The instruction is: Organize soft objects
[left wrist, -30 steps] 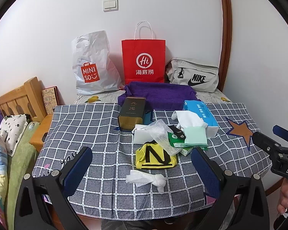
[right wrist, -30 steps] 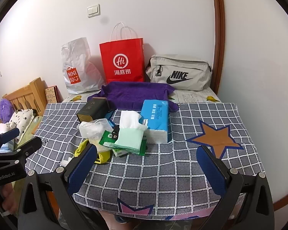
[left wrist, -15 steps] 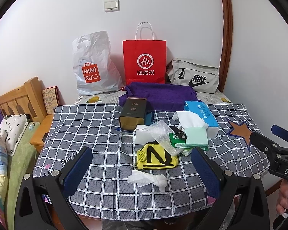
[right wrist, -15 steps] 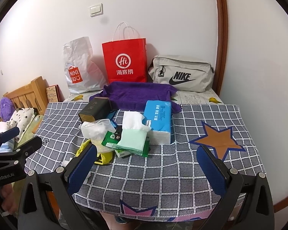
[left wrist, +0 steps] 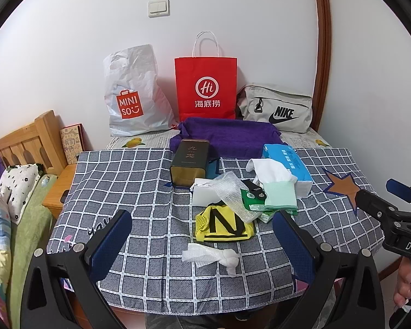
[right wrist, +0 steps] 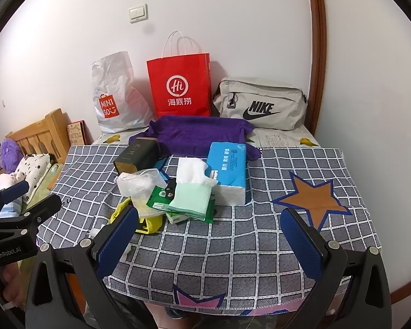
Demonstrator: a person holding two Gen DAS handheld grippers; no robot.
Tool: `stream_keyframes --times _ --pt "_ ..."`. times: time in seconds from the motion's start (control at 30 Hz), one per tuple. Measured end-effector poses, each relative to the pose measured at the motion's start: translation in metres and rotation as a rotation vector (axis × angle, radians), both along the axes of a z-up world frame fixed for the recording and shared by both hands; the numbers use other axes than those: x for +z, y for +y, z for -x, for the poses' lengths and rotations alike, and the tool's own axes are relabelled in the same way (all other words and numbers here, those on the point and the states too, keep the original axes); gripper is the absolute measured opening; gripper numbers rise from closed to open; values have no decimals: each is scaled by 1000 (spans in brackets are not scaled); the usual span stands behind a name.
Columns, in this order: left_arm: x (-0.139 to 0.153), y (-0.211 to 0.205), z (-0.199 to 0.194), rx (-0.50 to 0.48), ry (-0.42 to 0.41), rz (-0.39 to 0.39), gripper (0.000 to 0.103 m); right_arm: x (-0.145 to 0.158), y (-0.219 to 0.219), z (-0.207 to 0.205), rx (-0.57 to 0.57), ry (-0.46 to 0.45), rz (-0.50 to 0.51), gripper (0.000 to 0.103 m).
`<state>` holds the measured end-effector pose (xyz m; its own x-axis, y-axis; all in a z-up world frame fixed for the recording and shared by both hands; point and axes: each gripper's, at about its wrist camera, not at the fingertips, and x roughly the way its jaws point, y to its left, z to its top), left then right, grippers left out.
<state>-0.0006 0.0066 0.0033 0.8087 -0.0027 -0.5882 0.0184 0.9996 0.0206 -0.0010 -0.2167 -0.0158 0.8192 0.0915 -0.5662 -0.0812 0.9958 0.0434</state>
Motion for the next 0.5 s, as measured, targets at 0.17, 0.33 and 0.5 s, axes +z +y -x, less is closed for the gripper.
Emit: stream_keyframes --times 0.17,0.33,0.5 --pt "-3 1 -1 2 3 0 103 -1 0 1 -1 0 0 103" --pt "-17 3 -6 -14 59 2 103 -4 1 -2 0 11 0 103" --pt "-41 5 -12 -41 118 20 103 -10 4 -5 4 27 3 103"
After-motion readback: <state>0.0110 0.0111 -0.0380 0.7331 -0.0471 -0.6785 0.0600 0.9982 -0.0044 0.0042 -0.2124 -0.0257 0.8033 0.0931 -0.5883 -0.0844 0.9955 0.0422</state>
